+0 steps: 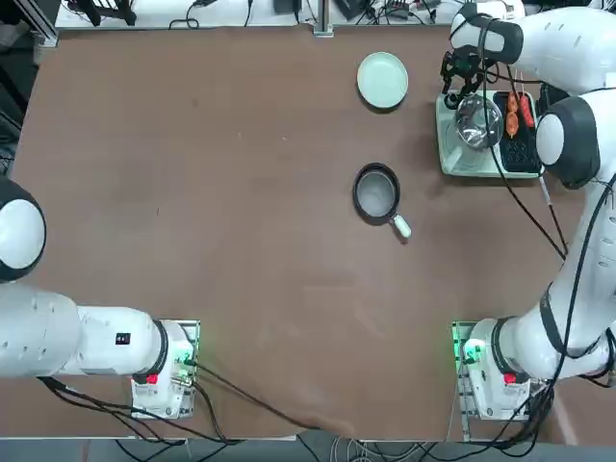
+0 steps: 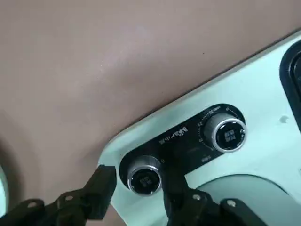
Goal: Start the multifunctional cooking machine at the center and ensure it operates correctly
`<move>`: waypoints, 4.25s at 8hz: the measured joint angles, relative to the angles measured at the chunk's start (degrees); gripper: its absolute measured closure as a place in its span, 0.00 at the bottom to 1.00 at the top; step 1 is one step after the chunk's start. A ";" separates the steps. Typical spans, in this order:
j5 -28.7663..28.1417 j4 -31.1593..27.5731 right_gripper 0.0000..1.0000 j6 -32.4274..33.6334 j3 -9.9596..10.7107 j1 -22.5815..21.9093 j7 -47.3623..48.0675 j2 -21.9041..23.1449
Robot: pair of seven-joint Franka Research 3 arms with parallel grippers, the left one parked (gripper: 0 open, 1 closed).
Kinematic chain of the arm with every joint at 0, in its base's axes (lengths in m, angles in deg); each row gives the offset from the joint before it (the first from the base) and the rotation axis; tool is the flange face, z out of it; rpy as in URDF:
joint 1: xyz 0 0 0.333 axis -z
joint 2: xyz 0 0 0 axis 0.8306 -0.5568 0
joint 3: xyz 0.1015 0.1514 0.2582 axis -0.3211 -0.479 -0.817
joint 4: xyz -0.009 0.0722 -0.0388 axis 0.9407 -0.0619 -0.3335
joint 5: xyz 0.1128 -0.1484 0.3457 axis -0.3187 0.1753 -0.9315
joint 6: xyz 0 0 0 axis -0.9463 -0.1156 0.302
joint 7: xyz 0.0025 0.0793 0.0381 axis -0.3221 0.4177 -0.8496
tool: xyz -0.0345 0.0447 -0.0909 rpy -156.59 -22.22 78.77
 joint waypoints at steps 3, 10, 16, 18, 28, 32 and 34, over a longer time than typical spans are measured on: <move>0.00 0.00 0.40 0.00 0.02 0.01 0.00 -0.39; 0.01 0.01 0.58 0.16 0.22 0.01 -0.31 -0.49; 0.16 0.02 0.58 0.16 0.18 -0.16 -26.08 -0.51; 0.80 0.04 0.58 0.24 0.20 -0.46 -37.00 -0.53; 2.76 1.58 0.48 2.10 0.27 -1.86 -78.92 -1.45; 0.81 17.73 0.00 14.58 0.74 -0.27 -75.29 -0.73; 0.57 23.00 0.00 20.92 0.82 2.12 -68.87 0.96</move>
